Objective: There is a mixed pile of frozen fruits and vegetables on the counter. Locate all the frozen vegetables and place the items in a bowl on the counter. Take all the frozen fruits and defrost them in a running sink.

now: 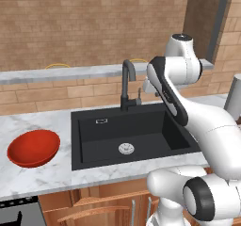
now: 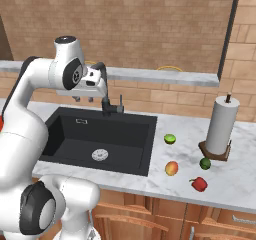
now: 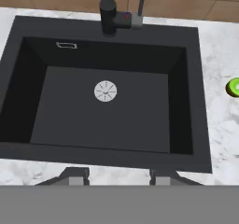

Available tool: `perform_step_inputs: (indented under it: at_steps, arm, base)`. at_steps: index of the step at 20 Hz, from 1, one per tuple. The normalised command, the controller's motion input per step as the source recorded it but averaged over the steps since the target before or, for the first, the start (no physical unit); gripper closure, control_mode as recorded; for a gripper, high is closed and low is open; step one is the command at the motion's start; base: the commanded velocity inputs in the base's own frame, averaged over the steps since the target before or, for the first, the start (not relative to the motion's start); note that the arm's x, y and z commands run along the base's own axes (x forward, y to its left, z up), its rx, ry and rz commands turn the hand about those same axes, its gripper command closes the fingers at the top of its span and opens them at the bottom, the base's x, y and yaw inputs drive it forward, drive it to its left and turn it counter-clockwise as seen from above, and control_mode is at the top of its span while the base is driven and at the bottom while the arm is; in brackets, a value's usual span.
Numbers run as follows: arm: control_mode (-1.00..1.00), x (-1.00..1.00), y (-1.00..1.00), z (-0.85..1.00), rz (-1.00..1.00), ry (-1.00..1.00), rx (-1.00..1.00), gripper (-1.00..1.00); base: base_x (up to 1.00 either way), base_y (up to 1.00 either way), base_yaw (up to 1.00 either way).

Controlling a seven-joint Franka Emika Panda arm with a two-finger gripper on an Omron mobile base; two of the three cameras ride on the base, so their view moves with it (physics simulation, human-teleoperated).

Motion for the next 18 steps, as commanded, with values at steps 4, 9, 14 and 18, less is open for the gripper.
perform_step_inputs:
  at_steps: [4, 9, 14, 18]
  arm:
    - [-1.00, -0.05, -0.04, 0.00, -0.01, 0.00, 0.00, -1.00]
    - [-1.00, -0.12, -0.12, 0.00, -0.04, 0.00, 0.00, -1.00]
    - [-1.00, -0.07, -0.15, 0.00, -0.06, 0.01, 0.00, -1.00]
    - [-1.00, -0.12, -0.31, 0.00, -0.07, 0.00, 0.00, -1.00]
  base:
    - [0.00, 0.00, 0.00]
    - [0.00, 0.00, 0.00]
    - [0.00, 0.00, 0.00]
    - [0.00, 0.00, 0.00]
